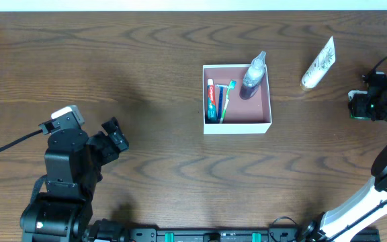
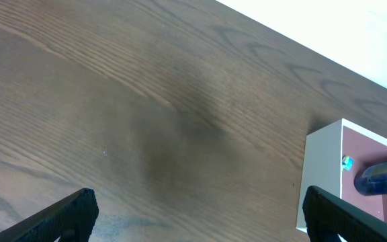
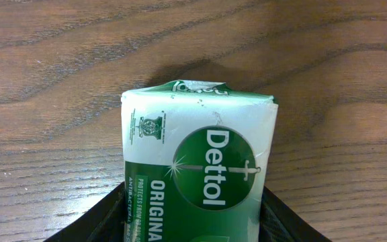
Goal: Pack container
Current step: 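Carry the Dettol soap bar left toward the box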
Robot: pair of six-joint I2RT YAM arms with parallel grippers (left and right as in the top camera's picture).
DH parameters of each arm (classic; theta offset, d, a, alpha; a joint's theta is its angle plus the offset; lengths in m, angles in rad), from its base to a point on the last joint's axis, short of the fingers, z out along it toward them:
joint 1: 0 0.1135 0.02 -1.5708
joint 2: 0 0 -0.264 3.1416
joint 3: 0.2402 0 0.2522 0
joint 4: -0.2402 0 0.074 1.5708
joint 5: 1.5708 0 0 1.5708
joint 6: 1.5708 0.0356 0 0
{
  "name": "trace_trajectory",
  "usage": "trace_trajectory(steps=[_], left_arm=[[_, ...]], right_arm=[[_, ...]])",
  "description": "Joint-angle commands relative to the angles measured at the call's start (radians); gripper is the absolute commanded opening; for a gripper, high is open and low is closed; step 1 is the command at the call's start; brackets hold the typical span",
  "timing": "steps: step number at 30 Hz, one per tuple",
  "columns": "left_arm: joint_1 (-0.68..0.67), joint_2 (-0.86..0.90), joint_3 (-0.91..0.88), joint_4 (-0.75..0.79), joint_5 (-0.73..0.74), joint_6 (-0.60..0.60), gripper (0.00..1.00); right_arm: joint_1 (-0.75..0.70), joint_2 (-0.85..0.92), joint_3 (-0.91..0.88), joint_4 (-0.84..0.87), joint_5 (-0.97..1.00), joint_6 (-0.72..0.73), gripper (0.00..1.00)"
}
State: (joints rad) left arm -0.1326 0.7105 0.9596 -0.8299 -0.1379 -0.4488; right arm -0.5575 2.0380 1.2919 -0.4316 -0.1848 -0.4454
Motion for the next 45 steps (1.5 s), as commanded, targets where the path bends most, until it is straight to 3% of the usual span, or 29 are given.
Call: trace_trajectory(steps=[1, 10, 21, 28, 37, 45], left_arm=[[0.003, 0.0, 0.001, 0.001, -0.005, -0.009, 0.98], [0.003, 0.0, 0.001, 0.001, -0.005, -0.009, 0.98], [0.003, 0.0, 0.001, 0.001, -0.005, -0.009, 0.98], [0.003, 0.0, 0.001, 0.001, -0.005, -0.009, 0.98], [0.003, 0.0, 0.001, 0.001, -0.005, -0.009, 0.98], [0.003, 0.0, 0.001, 0.001, -0.005, -0.009, 0.98]], right_arm=[[-0.006, 0.013, 0.005, -0.004, -0.007, 0.053, 0.47], [-0.006, -0.086, 0.066, -0.022, -0.072, 0.163, 0.33], [-0.006, -0.385, 0.103, -0.023, -0.288, 0.343, 0.35], [0.017, -0.624, 0.103, -0.135, -0.449, 0.472, 0.33], [0.193, -0.84, 0.103, -0.332, -0.462, 0.501, 0.33], [0.394, -0.858, 0.102, -0.484, -0.356, 0.502, 0.31]])
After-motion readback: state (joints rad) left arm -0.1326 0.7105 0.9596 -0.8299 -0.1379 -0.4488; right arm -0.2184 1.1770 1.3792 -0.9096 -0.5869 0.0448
